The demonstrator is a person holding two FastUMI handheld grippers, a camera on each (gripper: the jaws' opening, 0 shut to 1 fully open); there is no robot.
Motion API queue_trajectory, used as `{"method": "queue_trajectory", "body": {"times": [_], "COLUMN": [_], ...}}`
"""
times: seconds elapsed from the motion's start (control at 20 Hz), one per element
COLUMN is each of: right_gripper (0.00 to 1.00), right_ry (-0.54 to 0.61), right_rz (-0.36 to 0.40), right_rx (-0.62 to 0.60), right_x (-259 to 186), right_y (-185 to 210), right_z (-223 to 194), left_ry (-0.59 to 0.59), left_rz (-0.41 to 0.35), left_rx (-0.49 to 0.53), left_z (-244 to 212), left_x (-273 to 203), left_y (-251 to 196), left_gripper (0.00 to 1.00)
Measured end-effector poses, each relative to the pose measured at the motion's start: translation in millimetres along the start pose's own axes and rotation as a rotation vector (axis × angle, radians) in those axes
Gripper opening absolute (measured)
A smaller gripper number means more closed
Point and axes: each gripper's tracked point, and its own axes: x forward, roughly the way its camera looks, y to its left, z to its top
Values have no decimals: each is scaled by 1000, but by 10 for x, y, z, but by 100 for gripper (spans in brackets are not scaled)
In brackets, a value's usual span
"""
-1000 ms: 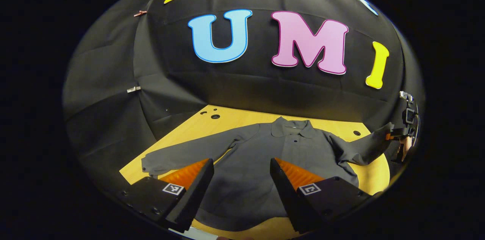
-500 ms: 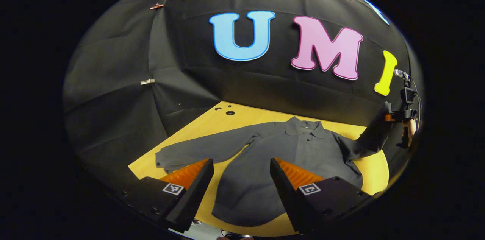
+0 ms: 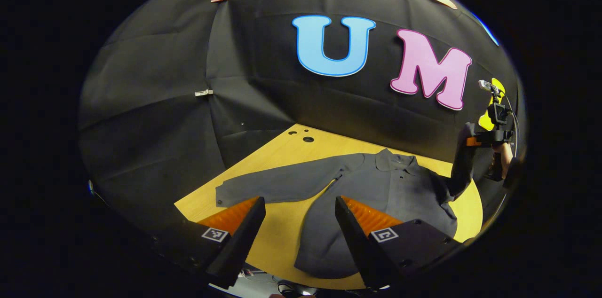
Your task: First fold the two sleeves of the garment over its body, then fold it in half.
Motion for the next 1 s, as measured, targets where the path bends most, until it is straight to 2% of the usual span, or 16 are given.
{"method": "queue_trajectory", "body": {"times": [0.25, 0.6, 0.8, 1.0], "right_gripper": [6, 6, 6, 7], "right_ry": [-1, 69, 142, 220], "right_rz": [90, 240, 284, 301], "right_rx": [-10, -53, -68, -126], "right_x": [238, 365, 481, 575], "right_y": [1160, 2569, 3192, 3584], "right_z": [-4, -260, -614, -1030], "left_ry": [19, 2, 8, 23], "left_rz": [51, 160, 217, 237], "left_rx": [-87, -136, -165, -196], "left_z": [-31, -13, -60, -180], "left_x": [96, 103, 46, 62], "left_y": [420, 1041, 1285, 1389], "left_gripper": [94, 94, 94, 94]}}
